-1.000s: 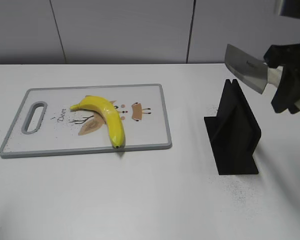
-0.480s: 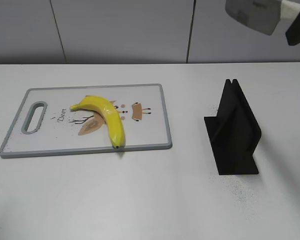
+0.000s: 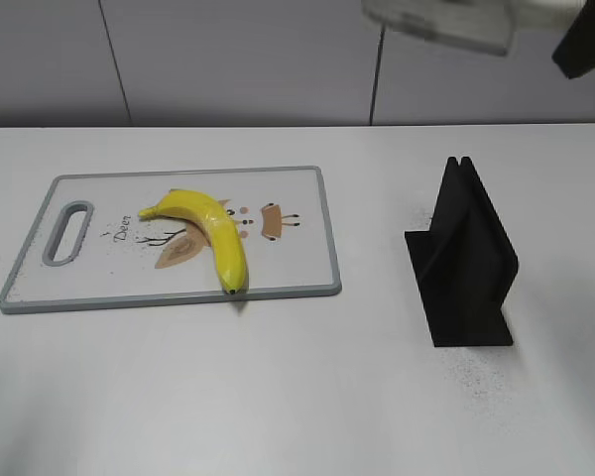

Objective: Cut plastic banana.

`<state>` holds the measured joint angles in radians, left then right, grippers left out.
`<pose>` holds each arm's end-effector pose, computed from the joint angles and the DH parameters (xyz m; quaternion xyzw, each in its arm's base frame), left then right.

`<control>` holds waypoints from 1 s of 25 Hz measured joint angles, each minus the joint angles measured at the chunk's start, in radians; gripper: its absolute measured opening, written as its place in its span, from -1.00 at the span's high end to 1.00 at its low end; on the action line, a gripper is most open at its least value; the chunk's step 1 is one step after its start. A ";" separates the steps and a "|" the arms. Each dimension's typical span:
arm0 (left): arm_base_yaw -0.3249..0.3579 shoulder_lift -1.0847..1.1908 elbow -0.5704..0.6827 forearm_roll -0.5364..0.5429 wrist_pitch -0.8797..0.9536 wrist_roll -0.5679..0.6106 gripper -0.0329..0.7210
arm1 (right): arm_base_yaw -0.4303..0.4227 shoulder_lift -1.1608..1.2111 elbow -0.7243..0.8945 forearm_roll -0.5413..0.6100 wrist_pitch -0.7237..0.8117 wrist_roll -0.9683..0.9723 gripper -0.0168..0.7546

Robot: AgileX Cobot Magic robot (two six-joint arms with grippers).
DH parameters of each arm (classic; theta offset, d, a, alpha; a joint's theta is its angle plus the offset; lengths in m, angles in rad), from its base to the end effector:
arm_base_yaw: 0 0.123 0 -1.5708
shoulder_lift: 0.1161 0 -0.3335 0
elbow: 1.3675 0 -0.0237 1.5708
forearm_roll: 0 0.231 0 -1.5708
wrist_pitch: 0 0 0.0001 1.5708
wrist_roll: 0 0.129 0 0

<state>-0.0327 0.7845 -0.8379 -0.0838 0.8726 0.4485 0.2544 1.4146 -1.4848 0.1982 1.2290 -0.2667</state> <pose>0.1138 -0.0120 0.3543 0.2062 0.8890 0.0446 0.4064 0.2576 0.0917 0.4049 -0.2396 0.9341 0.0970 0.2464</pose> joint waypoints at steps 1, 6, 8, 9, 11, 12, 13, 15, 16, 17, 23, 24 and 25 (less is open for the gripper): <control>0.000 0.030 -0.042 -0.021 0.011 0.047 -0.55 | 0.000 0.019 -0.010 0.006 0.000 -0.059 0.46; 0.000 0.234 -0.287 -0.203 0.104 0.364 -0.55 | 0.020 0.143 -0.089 0.041 0.001 -0.442 0.46; 0.000 0.314 -0.370 -0.265 0.148 0.518 -0.55 | 0.055 0.188 -0.140 0.041 0.000 -0.578 0.46; -0.001 0.357 -0.412 -0.294 0.176 0.579 -0.55 | 0.073 0.214 -0.164 0.041 0.000 -0.622 0.46; -0.001 0.439 -0.484 -0.345 0.223 0.697 -0.55 | 0.117 0.269 -0.226 0.041 0.000 -0.696 0.46; -0.004 0.471 -0.522 -0.368 0.242 0.736 -0.55 | 0.135 0.302 -0.260 0.041 0.000 -0.719 0.46; -0.012 0.507 -0.558 -0.383 0.257 0.761 -0.55 | 0.155 0.337 -0.287 0.041 0.000 -0.744 0.46; -0.042 0.566 -0.614 -0.395 0.269 0.810 -0.55 | 0.191 0.399 -0.351 0.042 -0.001 -0.788 0.46; -0.063 0.595 -0.638 -0.396 0.271 0.828 -0.55 | 0.203 0.431 -0.376 0.046 -0.001 -0.805 0.46; -0.087 0.623 -0.658 -0.396 0.272 0.844 -0.55 | 0.216 0.461 -0.407 0.054 -0.001 -0.818 0.46; -0.207 0.763 -0.691 -0.269 0.266 0.866 -0.55 | 0.242 0.595 -0.542 0.163 -0.002 -0.878 0.47; -0.214 0.785 -0.691 -0.256 0.255 0.866 -0.55 | 0.243 0.606 -0.548 0.185 -0.002 -0.893 0.47; -0.215 0.805 -0.691 -0.247 0.244 0.866 -0.55 | 0.244 0.615 -0.552 0.205 -0.002 -0.904 0.47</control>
<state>-0.2480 1.5894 -1.5286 -0.3308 1.1164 1.3148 0.4989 2.0293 -2.0368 0.4029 1.2268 -1.1707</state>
